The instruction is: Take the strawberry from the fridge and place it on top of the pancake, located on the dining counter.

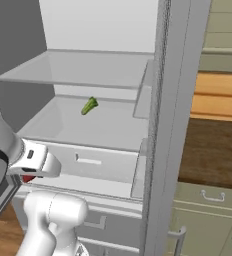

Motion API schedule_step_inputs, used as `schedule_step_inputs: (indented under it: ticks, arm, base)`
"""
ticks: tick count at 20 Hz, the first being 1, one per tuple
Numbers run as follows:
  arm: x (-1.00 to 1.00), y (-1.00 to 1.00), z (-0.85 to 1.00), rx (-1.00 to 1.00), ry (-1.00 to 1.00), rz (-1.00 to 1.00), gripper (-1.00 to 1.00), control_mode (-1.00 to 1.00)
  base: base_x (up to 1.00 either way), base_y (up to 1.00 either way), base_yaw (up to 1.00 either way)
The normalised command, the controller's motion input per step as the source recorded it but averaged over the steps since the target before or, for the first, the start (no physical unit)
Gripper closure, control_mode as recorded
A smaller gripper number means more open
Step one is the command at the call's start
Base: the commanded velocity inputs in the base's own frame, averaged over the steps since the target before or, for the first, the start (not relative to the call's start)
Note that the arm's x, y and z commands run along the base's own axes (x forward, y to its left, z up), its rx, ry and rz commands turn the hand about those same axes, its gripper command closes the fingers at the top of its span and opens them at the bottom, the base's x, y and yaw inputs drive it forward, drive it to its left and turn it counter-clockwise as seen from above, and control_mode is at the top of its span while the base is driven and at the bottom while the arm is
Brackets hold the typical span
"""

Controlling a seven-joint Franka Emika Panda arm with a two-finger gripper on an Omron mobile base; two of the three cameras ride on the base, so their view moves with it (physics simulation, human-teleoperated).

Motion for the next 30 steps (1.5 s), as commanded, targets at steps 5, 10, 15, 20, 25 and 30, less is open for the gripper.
schedule_step_inputs:
  ticks: [5,10,15,20,25,30]
  arm:
    - [0.0,0.0,0.0,0.0,0.0,0.0,1.0,1.0]
    - [0.0,0.0,0.0,0.0,0.0,0.0,1.0,1.0]
    - [0.0,0.0,0.0,0.0,0.0,0.0,1.0,1.0]
    - [0.0,0.0,0.0,0.0,0.0,0.0,1.0,1.0]
    - [0.0,0.0,0.0,0.0,0.0,0.0,1.0,1.0]
    - [0.0,0.0,0.0,0.0,0.0,0.0,1.0,1.0]
  base:
    - [-0.55,-0.34,0.34]
    - [-0.42,-0.29,0.46]
    - [-0.9,-0.08,0.68]
    - [-1.0,-0.05,0.7]
    - [-0.96,-0.06,0.72]
    - [-0.27,0.0,0.54]
